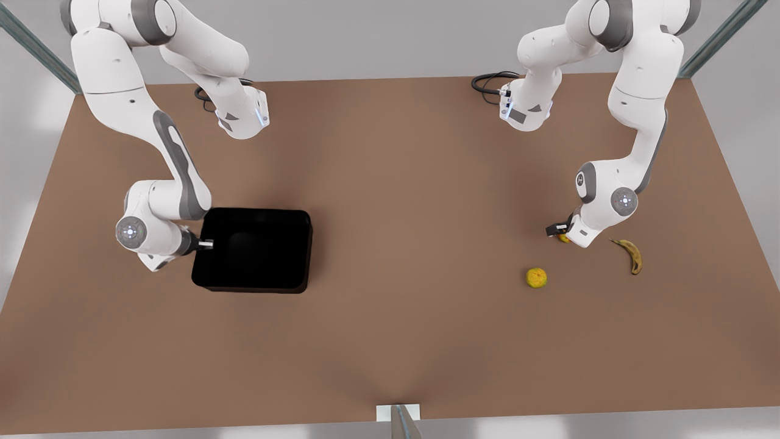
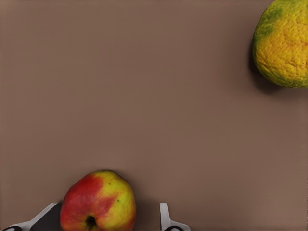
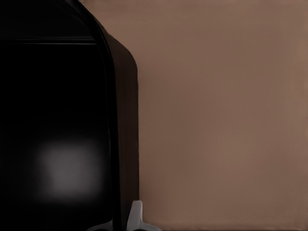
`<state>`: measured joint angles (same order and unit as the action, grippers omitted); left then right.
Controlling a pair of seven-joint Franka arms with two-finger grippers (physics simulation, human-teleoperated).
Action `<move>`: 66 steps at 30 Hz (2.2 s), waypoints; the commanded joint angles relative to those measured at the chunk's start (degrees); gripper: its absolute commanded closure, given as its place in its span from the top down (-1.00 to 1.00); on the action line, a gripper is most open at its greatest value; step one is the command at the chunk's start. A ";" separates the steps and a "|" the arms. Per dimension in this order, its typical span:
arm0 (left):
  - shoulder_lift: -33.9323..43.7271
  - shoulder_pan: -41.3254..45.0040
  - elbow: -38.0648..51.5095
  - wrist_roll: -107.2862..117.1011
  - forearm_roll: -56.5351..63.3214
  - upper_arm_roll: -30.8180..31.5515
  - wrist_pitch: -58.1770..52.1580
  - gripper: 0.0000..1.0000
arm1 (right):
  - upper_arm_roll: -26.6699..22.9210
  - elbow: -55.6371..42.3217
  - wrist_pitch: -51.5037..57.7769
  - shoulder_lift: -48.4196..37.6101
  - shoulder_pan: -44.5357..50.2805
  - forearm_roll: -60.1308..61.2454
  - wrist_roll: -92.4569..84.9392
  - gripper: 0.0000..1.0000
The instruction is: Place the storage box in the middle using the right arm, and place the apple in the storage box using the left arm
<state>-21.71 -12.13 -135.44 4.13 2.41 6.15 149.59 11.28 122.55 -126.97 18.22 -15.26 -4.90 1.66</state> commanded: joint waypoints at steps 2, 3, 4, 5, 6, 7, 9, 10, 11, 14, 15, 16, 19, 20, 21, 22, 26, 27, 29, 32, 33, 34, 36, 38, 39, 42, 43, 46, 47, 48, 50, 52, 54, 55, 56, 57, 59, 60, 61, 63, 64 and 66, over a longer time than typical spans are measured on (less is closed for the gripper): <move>-0.09 0.00 0.00 0.00 0.05 0.00 0.00 0.91 | 0.40 -0.47 3.48 -2.31 -0.12 -0.11 -0.34 -0.57; -0.09 0.00 0.00 0.00 0.05 0.00 0.00 0.70 | 0.41 -0.99 5.77 -3.89 -0.21 0.15 -0.61 -0.57; -0.09 0.00 0.00 0.00 0.05 0.00 -0.09 0.64 | 0.49 -1.00 6.56 -4.60 -0.30 0.33 -0.61 -0.57; -0.09 0.09 0.00 0.00 0.05 0.00 0.00 0.63 | 0.84 -1.08 6.65 -4.78 -0.30 0.50 -0.43 -0.57; -0.09 0.09 0.00 -0.09 0.05 0.00 0.00 0.63 | 0.93 -2.39 7.00 -4.60 0.40 1.38 0.01 -0.57; -0.09 0.00 0.09 0.00 0.05 0.00 0.00 0.60 | 1.80 -5.38 8.23 -3.29 0.76 2.61 1.06 -0.57; -0.09 0.09 0.18 0.00 0.05 0.00 0.00 0.58 | 5.32 -9.60 8.23 -0.04 0.76 2.96 5.62 -0.57; -0.35 0.09 0.61 0.00 0.05 0.00 -0.09 0.57 | 7.78 -12.68 8.32 1.81 0.76 2.96 8.52 -0.57; -0.44 0.09 0.62 0.00 0.05 0.00 -0.09 0.54 | 9.55 -15.49 9.37 3.13 1.98 2.96 11.42 -0.57; -0.44 0.09 0.62 0.00 0.05 0.00 -0.09 0.53 | 9.55 -20.95 10.34 6.21 8.93 5.07 17.84 -0.57; -0.35 0.00 0.62 -0.09 0.05 0.00 -0.09 0.53 | 9.55 -22.88 11.22 7.00 10.95 5.25 19.34 -0.57; -0.35 0.00 0.62 -0.09 0.05 0.00 -0.18 0.53 | 9.55 -24.73 12.36 7.70 12.62 5.69 20.75 -0.57; -0.35 0.00 0.70 -0.09 0.05 0.00 -0.18 0.51 | 9.55 -27.27 13.51 8.49 17.80 6.04 24.35 -0.57; -0.35 0.00 0.70 -0.09 0.05 0.00 -0.18 0.46 | 9.55 -28.77 15.00 9.20 19.65 6.04 25.85 -0.57; -0.35 0.00 0.70 0.00 0.05 0.00 -0.18 0.42 | 9.55 -29.91 15.26 10.25 21.49 6.04 27.16 -0.57; -0.35 0.00 0.70 -0.09 0.05 0.00 -0.18 0.40 | 9.55 -31.49 15.26 11.92 23.34 6.04 28.48 -0.57; -0.18 0.00 1.05 0.00 0.05 0.00 -0.44 0.40 | 9.55 -37.29 15.00 18.16 27.82 5.78 28.40 -0.57; -0.09 0.00 1.06 0.09 0.05 0.00 -0.53 0.39 | 9.55 -37.65 15.18 20.27 28.27 5.34 28.66 -0.57; 0.00 0.00 1.06 0.09 0.05 0.00 -0.53 0.39 | 9.02 -38.97 14.47 22.56 29.50 5.07 28.31 -0.57; -0.09 0.09 1.23 0.09 0.05 0.00 -0.53 0.38 | 8.93 -40.81 14.74 23.35 29.32 4.46 28.04 1.00; -0.09 0.09 1.23 0.18 0.05 0.00 -0.53 0.35 | 9.02 -41.51 14.83 23.09 29.15 4.46 28.39 1.00; -0.09 0.09 1.32 0.18 0.05 0.00 -0.53 0.34 | 9.02 -41.51 15.26 22.47 28.80 4.55 28.57 1.00; -0.09 0.09 1.32 0.18 0.05 0.00 -0.53 0.28 | 9.11 -40.99 19.04 18.78 26.34 4.72 28.14 1.00; -0.17 0.09 1.32 0.18 0.05 0.00 -0.53 0.28 | 9.55 -38.70 26.68 12.45 17.82 4.90 23.39 1.00; -0.17 0.09 1.32 0.18 0.05 0.00 -0.53 0.28 | 9.63 -37.48 32.40 8.94 10.88 4.90 18.91 1.00; -0.26 0.09 1.32 0.18 0.05 0.00 -0.53 0.28 | 9.02 -31.49 33.37 -0.29 -5.73 3.15 3.71 1.00; -0.26 0.09 1.32 0.18 0.05 0.00 -0.53 0.28 | 9.20 -34.55 35.55 -0.03 -9.17 0.59 0.63 1.00; -0.26 0.09 1.32 0.18 0.05 0.00 -0.53 0.28 | 9.28 -35.89 37.33 -1.52 -10.67 0.24 -0.60 1.00; -0.18 0.09 1.32 0.18 0.05 0.00 -0.61 0.28 | 8.67 -36.07 37.41 -1.61 -9.62 0.33 -2.45 1.00; -0.17 0.09 1.32 0.18 0.05 0.00 -0.62 0.28 | -5.99 -39.05 40.22 -2.14 3.12 1.38 -7.55 1.00; 0.00 0.18 1.32 0.18 0.05 0.00 -0.62 0.28 | -7.86 -47.49 45.93 -2.14 5.68 3.58 -7.11 1.00; 0.09 0.18 1.32 0.26 0.05 0.00 -0.62 0.28 | -5.92 -49.86 48.92 -3.72 6.90 3.40 -7.20 1.00; 0.61 0.44 1.58 0.79 0.05 0.09 -1.84 0.27 | -6.71 -49.95 50.25 -4.25 7.00 3.40 -7.20 1.00; 1.67 0.62 2.28 2.37 0.05 0.09 -3.42 0.27 | -6.89 -49.86 50.07 -3.63 6.30 3.49 -7.81 1.00; 2.28 1.40 4.30 4.04 -0.03 0.18 -6.93 0.27 | -6.89 -49.78 49.54 -2.93 6.29 3.58 -7.81 1.00; 2.46 2.46 6.50 7.11 -0.03 0.61 -10.01 0.27 | -6.80 -49.86 49.90 -3.02 6.30 3.58 -7.99 1.00; 2.37 4.83 10.37 15.11 -0.04 3.51 -14.15 0.27 | -6.54 -49.95 49.46 -3.28 6.29 4.20 -7.82 1.00; 2.29 5.10 11.94 17.74 -0.04 5.26 -15.46 0.28 | -6.36 -49.95 49.28 -3.02 6.30 4.20 -7.81 1.00; 1.85 6.41 15.81 23.45 0.05 7.64 -19.23 0.28 | -6.45 -50.04 49.28 -2.93 6.21 4.55 -7.81 1.00; 0.27 9.83 22.58 34.70 0.05 11.33 -23.46 0.27 | -6.45 -50.74 49.19 -2.84 6.21 4.63 -7.81 1.00; -2.98 12.21 28.73 44.20 0.05 14.59 -25.22 0.28 | -6.45 -50.92 49.28 -2.84 6.21 5.07 -7.81 1.00; -7.64 17.92 37.26 55.89 0.14 16.35 -26.28 0.28 | -6.54 -50.92 48.22 -2.75 6.30 5.16 -7.81 1.00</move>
<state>-29.97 7.50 -97.14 62.31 3.08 22.57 123.35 4.75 71.63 -78.75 15.47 -8.98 0.58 -6.15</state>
